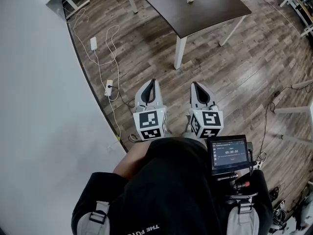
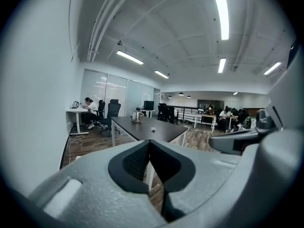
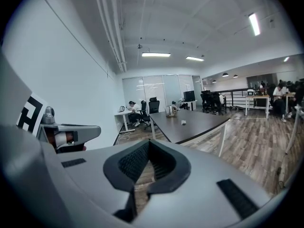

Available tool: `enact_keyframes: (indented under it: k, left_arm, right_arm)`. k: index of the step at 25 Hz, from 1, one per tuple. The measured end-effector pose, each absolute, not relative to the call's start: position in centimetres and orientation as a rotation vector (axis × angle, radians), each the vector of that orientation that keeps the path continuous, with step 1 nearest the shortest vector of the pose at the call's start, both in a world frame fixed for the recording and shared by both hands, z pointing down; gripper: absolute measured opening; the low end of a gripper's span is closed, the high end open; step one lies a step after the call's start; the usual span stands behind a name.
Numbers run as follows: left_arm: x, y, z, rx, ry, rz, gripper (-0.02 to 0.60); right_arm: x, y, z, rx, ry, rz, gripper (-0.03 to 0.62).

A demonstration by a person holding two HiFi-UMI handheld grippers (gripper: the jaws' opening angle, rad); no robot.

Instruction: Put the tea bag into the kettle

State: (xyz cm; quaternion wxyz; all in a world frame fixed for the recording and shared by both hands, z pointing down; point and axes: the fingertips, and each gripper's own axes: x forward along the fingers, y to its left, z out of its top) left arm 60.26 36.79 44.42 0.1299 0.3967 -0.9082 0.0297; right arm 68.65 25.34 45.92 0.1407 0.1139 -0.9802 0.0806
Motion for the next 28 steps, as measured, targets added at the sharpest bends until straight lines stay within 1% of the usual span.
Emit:
enact_keyframes:
  k: [9, 13, 20, 24, 28]
  left_arm:
    - [55.7, 42.2, 45.2, 1.096, -2.638, 0.045, 0.005]
    - [54.5, 43.7, 45.8, 1.073, -2.630, 0.029, 0.005]
    - [52.4, 43.8, 45.7, 1.016, -2.661, -0.004, 0.005]
    - [50.8, 43.5, 45.8, 0.989, -2.691, 0.015, 0.005]
    - [48.3, 40.7, 45.6, 0.975, -2.699, 0.056, 0.005]
  right_arm:
    - [65.2, 29.1, 46.5, 0.338, -2.790, 0.191, 0.003]
    - [64.8, 29.7, 46.7, 0.352, -2.766, 0.179, 0.003]
    - [63.3, 28.7, 46.9, 0.344, -2.758, 0.189, 0.003]
    - [60.7, 28.0, 47.1, 0.312, -2.790, 0.196, 0.004]
    - [57.6, 25.3, 46.7, 0.292, -2.818, 0.209, 0.005]
